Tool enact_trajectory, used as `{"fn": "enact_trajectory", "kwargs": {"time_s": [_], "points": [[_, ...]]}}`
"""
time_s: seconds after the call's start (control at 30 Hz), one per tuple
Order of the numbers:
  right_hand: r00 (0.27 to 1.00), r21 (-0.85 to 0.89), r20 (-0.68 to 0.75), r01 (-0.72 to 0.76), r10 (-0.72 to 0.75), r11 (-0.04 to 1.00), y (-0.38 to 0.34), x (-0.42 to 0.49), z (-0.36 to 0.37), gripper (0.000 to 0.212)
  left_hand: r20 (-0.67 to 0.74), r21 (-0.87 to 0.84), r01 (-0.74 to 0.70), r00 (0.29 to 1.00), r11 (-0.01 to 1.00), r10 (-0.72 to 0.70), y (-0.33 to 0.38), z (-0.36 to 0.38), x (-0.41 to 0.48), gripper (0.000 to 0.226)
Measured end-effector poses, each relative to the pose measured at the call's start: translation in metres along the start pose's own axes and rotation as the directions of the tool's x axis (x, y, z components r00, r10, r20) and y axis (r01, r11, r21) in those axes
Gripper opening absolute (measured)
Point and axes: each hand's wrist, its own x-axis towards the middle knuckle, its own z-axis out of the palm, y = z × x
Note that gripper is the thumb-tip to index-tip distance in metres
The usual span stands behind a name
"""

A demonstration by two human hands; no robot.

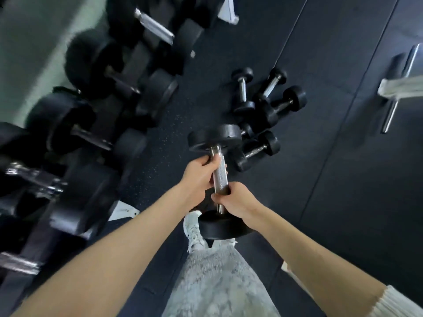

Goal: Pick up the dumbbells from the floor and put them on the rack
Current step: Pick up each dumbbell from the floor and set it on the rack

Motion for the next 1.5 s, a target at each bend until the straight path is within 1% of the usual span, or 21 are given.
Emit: {"fn": "enact_trajectory", "kwargs": {"time_s": [0.17,0.3,0.4,0.53,0.67,0.8,0.9,0.93,1.0,1.07,1.2,1.27,1.33,1.4,1.43,1.5], "points": [[0.989,-0.1,-0.012,0.147,-0.149,0.984,-0.064,-0.091,-0.032,0.028,-0.057,-0.052,-0.149,0.988,0.987,0.146,0.069,0.002,-0.101,0.013],[0.959,-0.161,0.006,0.28,-0.283,0.946,-0.115,-0.147,-0.041,0.035,-0.128,-0.085,-0.288,0.952,0.954,0.276,0.113,-0.014,-0.167,0.014],[0.927,-0.204,0.045,0.372,-0.371,0.905,-0.156,-0.177,-0.035,0.033,-0.204,-0.099,-0.389,0.909,0.916,0.364,0.139,-0.039,-0.204,0.015],[0.881,-0.26,0.099,0.471,-0.462,0.843,-0.212,-0.201,-0.009,0.029,-0.316,-0.141,-0.46,0.86,0.877,0.4,0.166,-0.086,-0.235,0.013],[0.839,-0.314,0.183,0.544,-0.512,0.778,-0.265,-0.211,0.035,0.029,-0.417,-0.228,-0.49,0.83,0.841,0.371,0.185,-0.148,-0.261,0.01],[0.807,-0.333,0.296,0.588,-0.51,0.737,-0.32,-0.209,0.094,0.029,-0.507,-0.28,-0.506,0.8,0.816,0.322,0.195,-0.225,-0.272,0.005],[0.797,-0.363,0.334,0.602,-0.504,0.711,-0.362,-0.2,0.147,0.032,-0.564,-0.305,-0.512,0.777,0.803,0.281,0.202,-0.29,-0.275,0.01],[0.791,-0.365,0.352,0.608,-0.5,0.705,-0.375,-0.197,0.166,0.03,-0.58,-0.314,-0.51,0.771,0.801,0.264,0.204,-0.312,-0.275,0.014],[0.783,-0.361,0.383,0.615,-0.49,0.701,-0.399,-0.192,0.203,0.019,-0.606,-0.33,-0.507,0.76,0.796,0.233,0.205,-0.353,-0.273,0.024],[0.777,-0.376,0.394,0.624,-0.492,0.685,-0.421,-0.187,0.239,0.013,-0.636,-0.342,-0.496,0.747,0.798,0.192,0.205,-0.393,-0.271,0.023],[0.771,-0.409,0.472,0.621,-0.428,0.669,-0.446,-0.175,0.298,0.017,-0.678,-0.378,-0.464,0.728,0.801,0.101,0.198,-0.46,-0.262,0.016],[0.789,-0.425,0.472,0.594,-0.393,0.683,-0.444,-0.172,0.31,0.013,-0.683,-0.372,-0.437,0.726,0.819,0.076,0.19,-0.466,-0.259,0.008],[0.788,-0.393,0.471,0.59,-0.397,0.705,-0.439,-0.17,0.312,0.017,-0.69,-0.363,-0.419,0.721,0.832,0.062,0.186,-0.466,-0.262,0.009],[0.79,-0.472,0.533,0.576,-0.304,0.668,-0.486,-0.12,0.386,0.025,-0.737,-0.482,-0.444,0.672,0.755,-0.075,0.185,-0.547,-0.228,0.008],[0.796,-0.489,0.527,0.57,-0.297,0.66,-0.486,-0.122,0.384,0.025,-0.729,-0.49,-0.448,0.682,0.748,-0.069,0.186,-0.547,-0.228,0.007],[0.781,-0.488,0.546,0.59,-0.303,0.643,-0.488,-0.119,0.388,0.024,-0.723,-0.491,-0.447,0.688,0.747,-0.063,0.183,-0.552,-0.225,0.006]]}}
